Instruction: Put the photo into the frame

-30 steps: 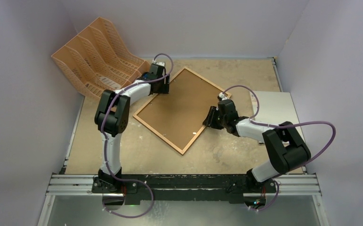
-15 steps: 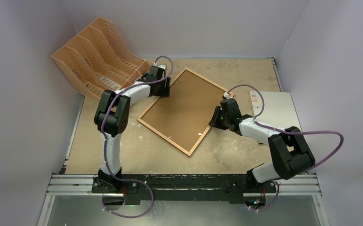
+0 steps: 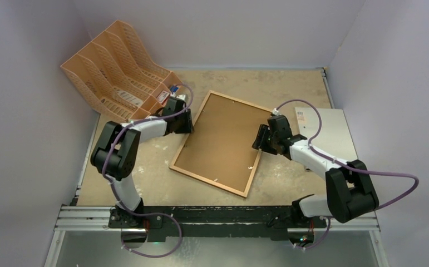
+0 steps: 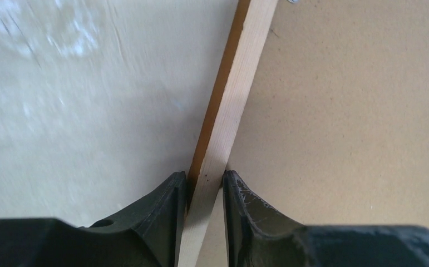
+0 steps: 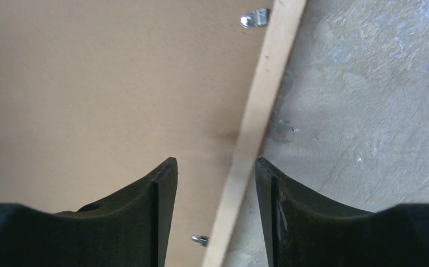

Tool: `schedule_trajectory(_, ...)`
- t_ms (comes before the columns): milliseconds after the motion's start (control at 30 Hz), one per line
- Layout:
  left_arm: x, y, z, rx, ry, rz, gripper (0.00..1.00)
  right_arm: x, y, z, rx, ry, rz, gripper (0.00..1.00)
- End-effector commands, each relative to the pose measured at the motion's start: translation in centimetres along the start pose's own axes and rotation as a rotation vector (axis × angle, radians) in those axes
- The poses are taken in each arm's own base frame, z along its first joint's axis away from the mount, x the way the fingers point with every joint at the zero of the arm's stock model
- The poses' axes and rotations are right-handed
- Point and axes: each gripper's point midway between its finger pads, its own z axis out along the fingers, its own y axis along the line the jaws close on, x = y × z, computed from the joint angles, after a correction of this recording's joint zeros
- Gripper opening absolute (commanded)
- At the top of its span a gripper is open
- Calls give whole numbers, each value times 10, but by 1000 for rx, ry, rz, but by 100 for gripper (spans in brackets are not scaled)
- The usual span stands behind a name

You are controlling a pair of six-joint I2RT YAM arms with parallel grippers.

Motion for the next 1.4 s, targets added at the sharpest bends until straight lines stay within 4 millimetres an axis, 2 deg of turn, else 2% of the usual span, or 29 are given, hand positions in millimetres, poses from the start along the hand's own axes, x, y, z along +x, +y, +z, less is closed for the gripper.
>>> schedule_trajectory(0, 67, -15, -16, 72, 130, -51, 31, -19, 15, -14, -26, -25, 11, 57)
schedule_trajectory(67, 82, -22, -21, 104, 136, -56, 29, -37, 16, -20, -1, -80, 7, 57)
schedule_trajectory(167, 99, -37, -31, 167, 135, -58, 28, -54, 26, -30, -22, -123, -3, 57)
schedule_trajectory(300, 116, -52, -48, 231, 119, -55, 28, -62, 51, -36, -94, -137, 9, 56)
schedule_trajectory(433, 111, -45, -71, 210, 50, -79, 31, -49, 96, -30, -160, -88, -46, 56)
schedule_trajectory(533, 93, -37, -94, 171, -55, -105, 45, -33, 135, -20, -179, -45, -105, 56)
schedule_trajectory(600, 93, -29, -106, 145, -81, -109, 54, -22, 157, -11, -176, -15, -128, 56)
schedule_trajectory(767, 94, -14, -124, 105, -142, -146, 59, 6, 207, 6, -144, 20, -201, 57)
schedule_trajectory(967, 104, 8, -134, 25, -176, -281, 59, 42, 225, 25, -32, 39, -275, 57)
schedule_trajectory(1100, 113, 20, -137, -1, -200, -347, 59, 62, 227, 40, 29, 61, -318, 57)
schedule_trajectory(1367, 122, 32, -142, -29, -210, -371, 59, 80, 221, 55, 138, 69, -365, 52)
